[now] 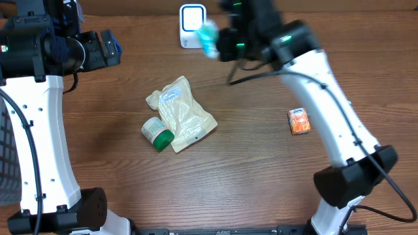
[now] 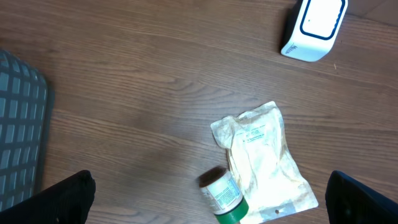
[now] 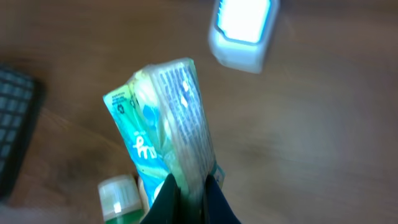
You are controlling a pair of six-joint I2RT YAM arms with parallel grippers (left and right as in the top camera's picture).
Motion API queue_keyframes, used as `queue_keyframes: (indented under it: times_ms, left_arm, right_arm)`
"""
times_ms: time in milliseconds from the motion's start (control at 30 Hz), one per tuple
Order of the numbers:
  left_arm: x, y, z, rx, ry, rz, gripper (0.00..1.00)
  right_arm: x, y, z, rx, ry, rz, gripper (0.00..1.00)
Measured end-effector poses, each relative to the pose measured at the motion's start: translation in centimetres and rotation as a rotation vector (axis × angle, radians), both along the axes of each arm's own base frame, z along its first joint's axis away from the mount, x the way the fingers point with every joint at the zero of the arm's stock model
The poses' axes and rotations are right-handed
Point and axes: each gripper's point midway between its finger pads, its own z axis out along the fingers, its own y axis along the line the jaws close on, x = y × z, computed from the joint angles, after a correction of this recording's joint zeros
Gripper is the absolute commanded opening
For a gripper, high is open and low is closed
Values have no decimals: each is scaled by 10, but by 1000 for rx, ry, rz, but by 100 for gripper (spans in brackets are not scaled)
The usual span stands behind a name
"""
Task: Scan the item barcode
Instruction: 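Carry the packet right and release it beside the Kleenex pack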
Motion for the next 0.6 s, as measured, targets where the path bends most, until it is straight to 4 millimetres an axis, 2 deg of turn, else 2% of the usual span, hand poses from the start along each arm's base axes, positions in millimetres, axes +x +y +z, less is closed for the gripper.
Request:
queue_keyframes:
  times_ms: [33,67,167,333,367,467,533,600]
  left_arm:
    - [0,0,0,0,0,0,100]
    - [0,0,0,0,0,0,100]
    - [0,0,0,0,0,0,100]
    - [0,0,0,0,0,0,99]
    - [0,0,0,0,0,0,99]
    - [0,0,0,0,0,0,100]
    - [0,0,0,0,0,0,100]
    - [0,0,0,0,0,0,100]
  right_arm:
    - [-3,-11,-6,-2,48,-27,4]
    - [-8,-38,-24,-20,151,-87,4]
    - [-12,-66,-46,-48,246,-155,4]
    - [-30,-115,-107,-148,424,-286,4]
    - [-41,-131,-131,-195,485,-326,4]
    - [-51,-153,-164,-267,534,-400,4]
    - [-65,-167,-188,-324,581,-449,4]
    - [-76,-179,-207,-370,617,-485,23]
